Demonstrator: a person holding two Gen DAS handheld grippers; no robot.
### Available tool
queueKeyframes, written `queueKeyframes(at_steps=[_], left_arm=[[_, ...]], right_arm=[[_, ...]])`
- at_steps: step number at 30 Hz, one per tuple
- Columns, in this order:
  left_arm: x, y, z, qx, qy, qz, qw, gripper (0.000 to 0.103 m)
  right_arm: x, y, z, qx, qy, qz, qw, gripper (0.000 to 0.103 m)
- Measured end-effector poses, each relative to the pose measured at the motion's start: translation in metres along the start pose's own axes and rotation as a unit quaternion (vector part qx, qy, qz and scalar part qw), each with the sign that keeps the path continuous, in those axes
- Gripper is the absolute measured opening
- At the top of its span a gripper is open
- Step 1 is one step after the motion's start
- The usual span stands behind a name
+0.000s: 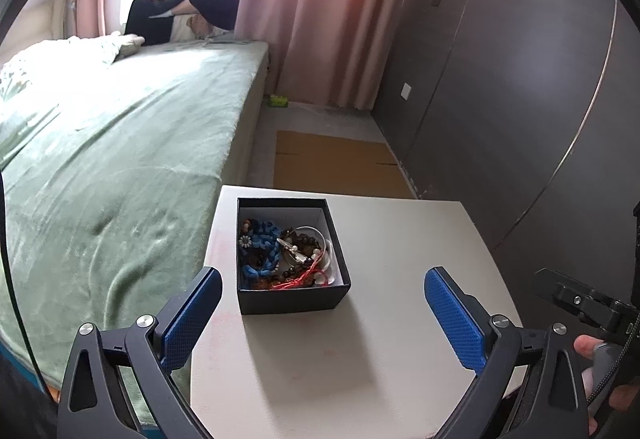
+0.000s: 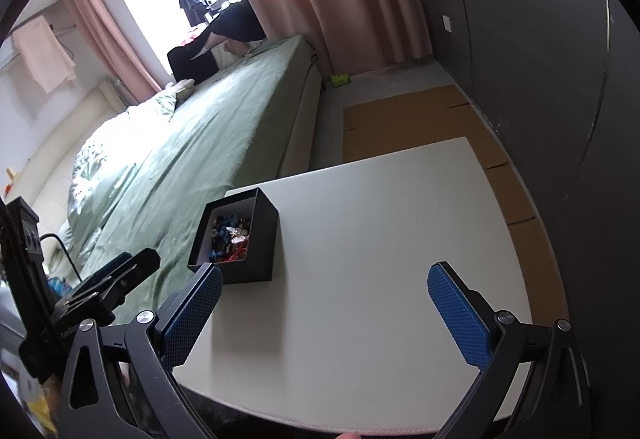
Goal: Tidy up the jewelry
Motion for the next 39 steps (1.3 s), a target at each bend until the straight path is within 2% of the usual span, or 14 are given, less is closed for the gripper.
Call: queueKeyframes(at_steps=[13,39], left_arm=[[0.0006,-0.0032,0.0008,0.010,-0.002,0.005,0.9999,0.101],[-0.0033,0.0036,0.0025,0.007,-0.006,0.016,0.9998,0.101]], right_arm=[[-0.0001,-0.0040,0.0018,0.002,-0.007,0.004,1.000,0.103],[-0.0008,-0.0020,0.0002,0.000,-0.012,0.007,1.000,0.103]])
Point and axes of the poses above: each gripper's, at about its wrist camera, not at the fingertips, and z roughly the way its jaws point, y to its right, x to its top, the point moved 9 cm from there along z, roughly the way its jaws point, and after that the axes turned 4 degrees about -z, right-handed, at the moved point
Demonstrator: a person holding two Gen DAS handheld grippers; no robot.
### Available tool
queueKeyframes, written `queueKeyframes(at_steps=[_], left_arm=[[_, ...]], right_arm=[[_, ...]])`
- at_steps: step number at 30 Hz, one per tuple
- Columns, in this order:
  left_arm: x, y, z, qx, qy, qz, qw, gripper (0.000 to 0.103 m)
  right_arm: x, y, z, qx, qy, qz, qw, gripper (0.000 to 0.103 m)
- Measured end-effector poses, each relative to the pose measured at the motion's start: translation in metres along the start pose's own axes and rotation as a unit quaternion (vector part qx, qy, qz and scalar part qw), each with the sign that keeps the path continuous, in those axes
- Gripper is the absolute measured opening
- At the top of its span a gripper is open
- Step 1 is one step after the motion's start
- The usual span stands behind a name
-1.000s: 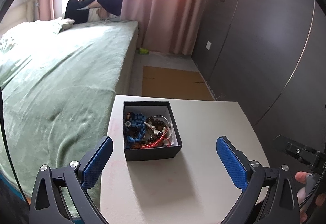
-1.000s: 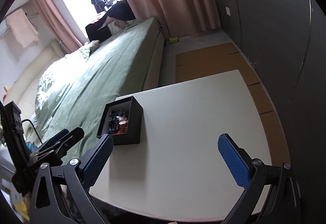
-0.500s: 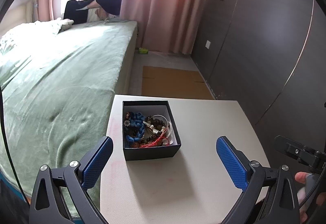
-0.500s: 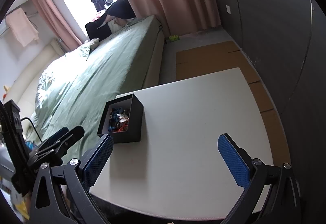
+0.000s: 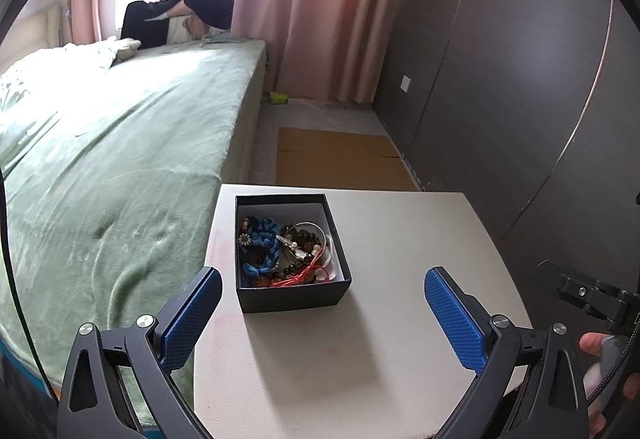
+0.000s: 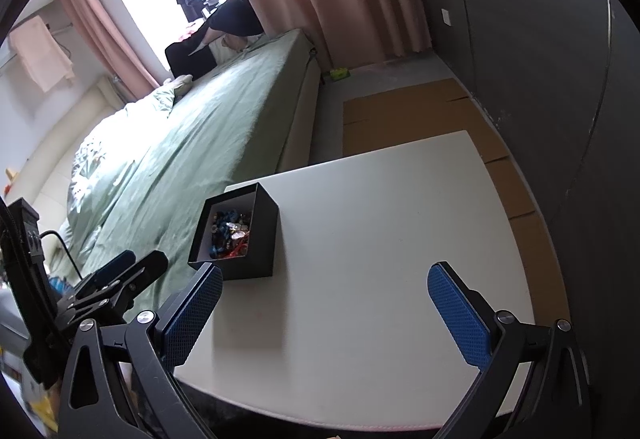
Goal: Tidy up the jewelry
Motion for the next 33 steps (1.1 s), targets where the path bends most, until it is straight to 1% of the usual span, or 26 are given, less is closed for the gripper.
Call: queueKeyframes(at_steps=[11,15,22,27,33], left_arm=[[0.0003,-0.0006,0.0003,0.003,0.000,-0.001,1.0000,0.101],[-0.0005,0.0006,0.0006,-0.003,-0.002,-0.003,1.0000,0.101],[-0.0020,0.0033,0.0009,-0.008,-0.005,0.001,1.0000,0.101],[-0.0029,0.0062,0.0005,0.000,-0.003,0.015,0.9999,0.101],[-0.0036,0.0083,0.0028,-0.009,-0.009,0.015,0.9998,0.101]], right_arm=[[0.0007,0.0018,0.0002,-0.004,-0.001,-0.001,1.000,0.103],[0.0004,0.0024,0.0012,-0.005,-0.002,0.000,1.000,0.103],[-0.0012,0.0026,0.0016,-0.005,-0.004,0.002,1.000,0.103],[-0.0034,0.0047,0.0032,-0.011,-0.007,0.005,1.000,0.103],[-0.0046,0.0061,0.0028,-0.012,-0.007,0.009,1.000,0.103]])
Point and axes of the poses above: each gripper's, at about its wrist camera, not at the fingertips, and z roughly the way its jaws point, y to its right, x to its top, the point moved 9 cm from there along z, roughly the way its jaws point, and after that the axes turned 4 degrees about -z, right-handed, at the moved point
